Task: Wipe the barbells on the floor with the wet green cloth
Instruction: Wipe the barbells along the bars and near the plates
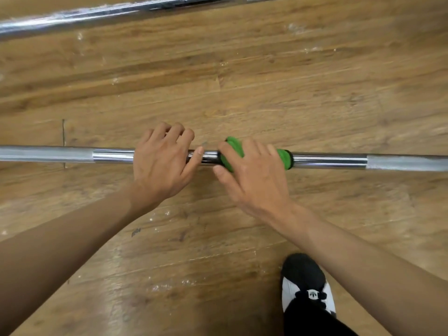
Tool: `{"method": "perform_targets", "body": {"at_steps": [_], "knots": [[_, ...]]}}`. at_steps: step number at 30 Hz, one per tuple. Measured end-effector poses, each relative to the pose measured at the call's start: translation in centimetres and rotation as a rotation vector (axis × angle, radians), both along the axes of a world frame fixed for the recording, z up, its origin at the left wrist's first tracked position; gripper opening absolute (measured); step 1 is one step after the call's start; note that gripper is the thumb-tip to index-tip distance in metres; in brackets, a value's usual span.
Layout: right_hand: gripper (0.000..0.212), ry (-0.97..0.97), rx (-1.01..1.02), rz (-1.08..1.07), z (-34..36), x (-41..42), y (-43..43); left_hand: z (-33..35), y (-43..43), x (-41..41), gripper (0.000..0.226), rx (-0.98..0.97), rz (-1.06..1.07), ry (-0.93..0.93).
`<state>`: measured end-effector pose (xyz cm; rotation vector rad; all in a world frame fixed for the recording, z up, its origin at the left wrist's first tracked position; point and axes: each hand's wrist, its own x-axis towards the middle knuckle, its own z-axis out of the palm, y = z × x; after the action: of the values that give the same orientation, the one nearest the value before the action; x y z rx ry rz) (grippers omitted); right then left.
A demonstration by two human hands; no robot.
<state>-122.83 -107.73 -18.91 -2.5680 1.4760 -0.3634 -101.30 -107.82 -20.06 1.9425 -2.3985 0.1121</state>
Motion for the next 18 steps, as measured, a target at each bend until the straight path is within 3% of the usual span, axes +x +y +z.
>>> {"method": "perform_targets", "body": {"at_steps": [7,10,18], "knots": [[0.065,0.093,-0.036,-0.292,-0.6,-14.0,0.7,-0.2,1.2,-0.3,0.052,-0.024,0.008,0.009],[0.069,0.079,-0.035,-0.428,-0.6,-11.1,1.6,-0.2,2.2,-0.5,0.049,-0.045,0.007,0.005],[0.067,0.011,0.034,-0.133,0.3,3.4,5.4,0.1,4.8,-0.5,0.059,-0.008,-0.011,0.032]]}}
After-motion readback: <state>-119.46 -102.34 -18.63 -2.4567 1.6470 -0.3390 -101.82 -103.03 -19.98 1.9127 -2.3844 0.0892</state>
